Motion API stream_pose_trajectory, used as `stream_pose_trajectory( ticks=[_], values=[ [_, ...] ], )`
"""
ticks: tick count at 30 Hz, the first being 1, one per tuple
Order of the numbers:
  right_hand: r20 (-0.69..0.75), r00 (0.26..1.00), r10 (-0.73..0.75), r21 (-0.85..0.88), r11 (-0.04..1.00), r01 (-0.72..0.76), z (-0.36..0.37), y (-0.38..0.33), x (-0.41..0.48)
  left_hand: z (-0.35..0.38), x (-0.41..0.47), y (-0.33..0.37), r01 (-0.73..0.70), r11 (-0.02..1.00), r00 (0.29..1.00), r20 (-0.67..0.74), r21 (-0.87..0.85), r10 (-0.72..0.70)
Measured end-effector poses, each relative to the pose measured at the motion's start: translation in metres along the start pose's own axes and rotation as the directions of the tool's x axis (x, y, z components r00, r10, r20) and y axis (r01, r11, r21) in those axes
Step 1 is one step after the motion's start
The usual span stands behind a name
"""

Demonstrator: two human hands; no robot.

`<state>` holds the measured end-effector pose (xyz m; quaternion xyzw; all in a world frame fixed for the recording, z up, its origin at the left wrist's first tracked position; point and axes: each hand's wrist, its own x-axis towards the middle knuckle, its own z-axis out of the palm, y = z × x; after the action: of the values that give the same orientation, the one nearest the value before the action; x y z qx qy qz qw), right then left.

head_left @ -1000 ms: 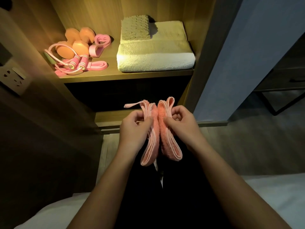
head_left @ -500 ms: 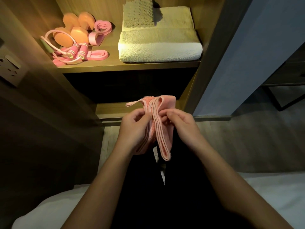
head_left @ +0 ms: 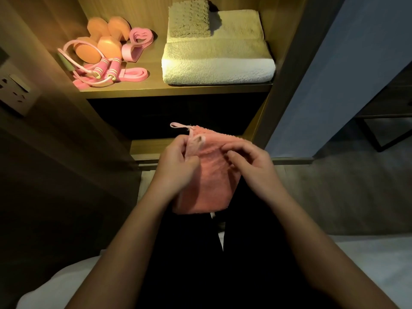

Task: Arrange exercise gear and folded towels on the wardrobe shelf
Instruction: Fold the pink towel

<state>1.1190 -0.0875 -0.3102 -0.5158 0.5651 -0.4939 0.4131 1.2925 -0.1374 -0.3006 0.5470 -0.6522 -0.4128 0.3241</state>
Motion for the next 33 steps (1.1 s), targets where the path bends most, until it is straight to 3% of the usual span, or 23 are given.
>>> stream_pose_trajectory(
  ticks=[3,7,12,16,19,22,25,27,31,33],
  values=[
    [-0.080,0.991,-0.110,-0.126,0.987,0.100,-0.009,0.002,0.003,-0.007,0.006,0.001,-0.174,0.959,0.965,-0.153,0.222,0.211],
    [0.036,0.993,-0.109,-0.300,0.947,0.115,-0.017,0.003,0.009,-0.018,0.015,0.003,-0.348,0.877,0.863,-0.253,0.332,0.438],
    [0.211,0.977,-0.034,-0.349,0.931,0.108,-0.025,0.009,0.012,-0.033,0.028,0.000,-0.514,0.757,0.741,-0.236,0.403,0.629],
    [0.351,0.936,-0.017,-0.319,0.938,0.137,-0.025,0.008,0.015,-0.039,0.031,0.002,-0.609,0.698,0.686,-0.191,0.378,0.702],
    [0.395,0.918,0.015,-0.436,0.883,0.173,-0.020,0.009,0.021,-0.046,0.033,0.005,-0.639,0.640,0.635,-0.176,0.427,0.752],
    [0.381,0.924,0.043,-0.535,0.825,0.182,-0.021,0.012,0.023,-0.060,0.037,0.002,-0.556,0.672,0.671,-0.213,0.490,0.710],
    [0.367,0.930,-0.002,-0.473,0.860,0.189,-0.025,0.010,0.026,-0.060,0.038,-0.006,-0.503,0.697,0.695,-0.239,0.511,0.678],
    [0.332,0.943,-0.008,-0.394,0.907,0.147,-0.029,0.009,0.031,-0.051,0.040,-0.009,-0.455,0.749,0.755,-0.238,0.482,0.611],
    [0.319,0.944,0.088,-0.071,0.995,-0.068,-0.036,0.005,0.040,-0.038,0.050,-0.010,-0.332,0.870,0.843,-0.299,0.363,0.446],
    [0.265,0.942,0.205,0.170,0.952,-0.255,-0.033,0.012,0.038,-0.038,0.059,-0.007,-0.252,0.938,0.872,-0.364,0.240,0.327]
  ],
)
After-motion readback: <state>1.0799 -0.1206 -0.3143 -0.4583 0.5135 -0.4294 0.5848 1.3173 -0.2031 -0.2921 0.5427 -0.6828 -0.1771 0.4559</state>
